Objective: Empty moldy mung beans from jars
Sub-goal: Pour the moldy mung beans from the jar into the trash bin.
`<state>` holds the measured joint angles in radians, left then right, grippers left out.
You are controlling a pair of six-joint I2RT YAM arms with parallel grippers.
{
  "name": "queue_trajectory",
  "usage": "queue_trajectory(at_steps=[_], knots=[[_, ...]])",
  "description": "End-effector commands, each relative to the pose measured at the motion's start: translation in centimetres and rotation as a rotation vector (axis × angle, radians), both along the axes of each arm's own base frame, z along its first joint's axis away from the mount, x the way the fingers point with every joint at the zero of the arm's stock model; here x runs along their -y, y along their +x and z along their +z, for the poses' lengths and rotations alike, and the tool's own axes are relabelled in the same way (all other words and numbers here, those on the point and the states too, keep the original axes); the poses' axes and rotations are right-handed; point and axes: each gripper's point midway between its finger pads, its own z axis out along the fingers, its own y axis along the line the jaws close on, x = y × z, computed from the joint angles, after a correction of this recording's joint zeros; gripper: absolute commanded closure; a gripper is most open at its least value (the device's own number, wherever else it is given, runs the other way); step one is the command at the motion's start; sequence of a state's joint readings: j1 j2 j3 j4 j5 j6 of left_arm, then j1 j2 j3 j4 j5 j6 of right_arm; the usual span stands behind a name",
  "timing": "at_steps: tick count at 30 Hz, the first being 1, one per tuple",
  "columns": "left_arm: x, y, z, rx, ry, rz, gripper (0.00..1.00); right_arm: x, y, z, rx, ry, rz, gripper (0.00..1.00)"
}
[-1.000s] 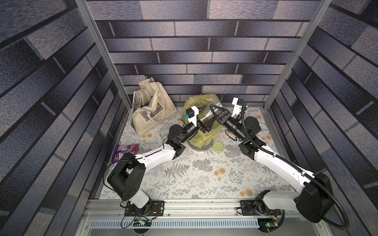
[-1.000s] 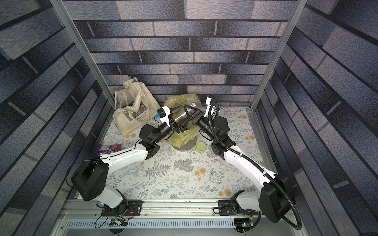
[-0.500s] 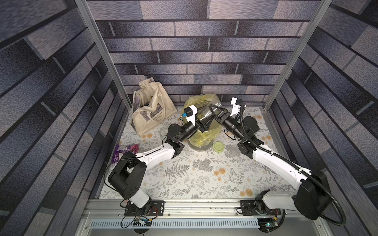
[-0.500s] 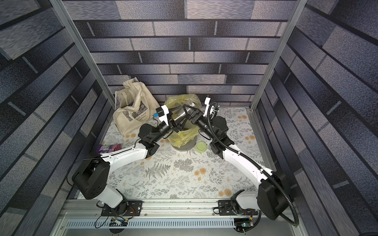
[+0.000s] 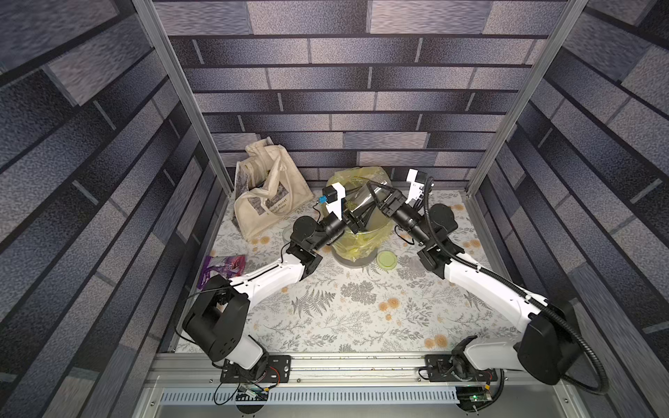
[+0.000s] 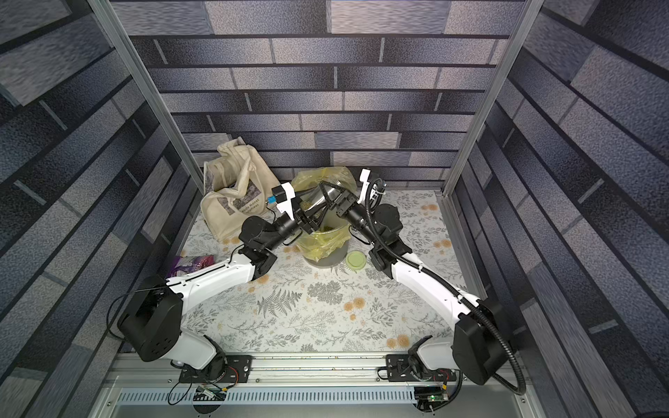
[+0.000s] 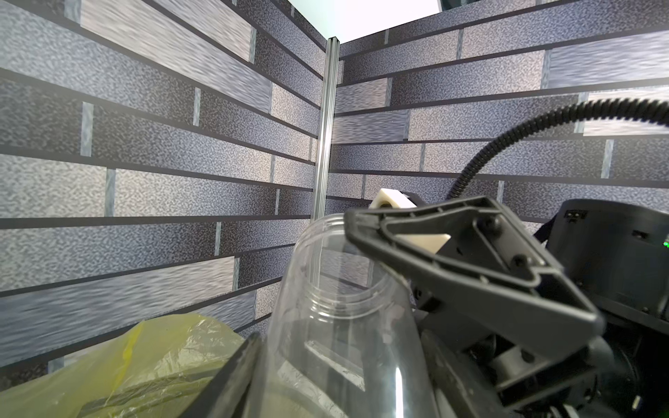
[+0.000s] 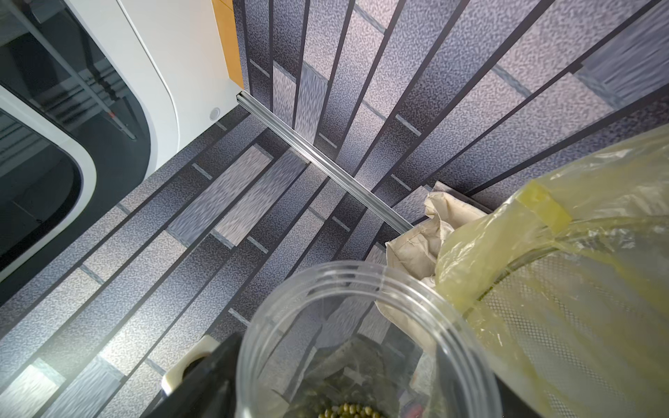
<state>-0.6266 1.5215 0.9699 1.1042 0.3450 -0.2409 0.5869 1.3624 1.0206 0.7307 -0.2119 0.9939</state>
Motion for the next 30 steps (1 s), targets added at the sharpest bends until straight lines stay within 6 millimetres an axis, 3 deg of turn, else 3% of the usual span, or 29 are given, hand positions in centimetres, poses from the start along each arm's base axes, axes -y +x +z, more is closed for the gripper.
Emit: queue_trajectory(at_steps=[1,11,12,15,20,27,30], knots=[[-1.0,-0.3,2.9,0.026,-0.053,0.012,0.43,0.0,-0.5,2.5,0.078,0.038,0.022,0.0],[-3.1,-0.1,1.7,-0.11,0.197,0.111,0.38,3.6,-1.1,0.8,0.13,-0.295,-0.213,0.0],[-3.4,0.0,1.5,-0.142,0.228,0.124,0.38,4.1,-1.2,2.0,0.152,-0.33,-0.243,0.0],[-4.5,0.1,0.7,-0.261,0.347,0.154,0.38,6.2,-0.6,0.4,0.108,-0.517,-0.352,0.0],[-5.7,0.0,-1.3,-0.44,0.529,0.184,0.38,9.2,-1.0,-1.1,0.121,-0.612,-0.456,0.0],[-4.2,0.1,-5.4,-0.657,0.774,0.141,0.38,11.3,-2.2,-5.8,0.089,-0.689,-0.482,0.0],[-4.5,1.0,-7.7,-0.728,0.922,0.213,0.38,11.8,-2.7,-7.7,0.049,-0.705,-0.463,0.0]])
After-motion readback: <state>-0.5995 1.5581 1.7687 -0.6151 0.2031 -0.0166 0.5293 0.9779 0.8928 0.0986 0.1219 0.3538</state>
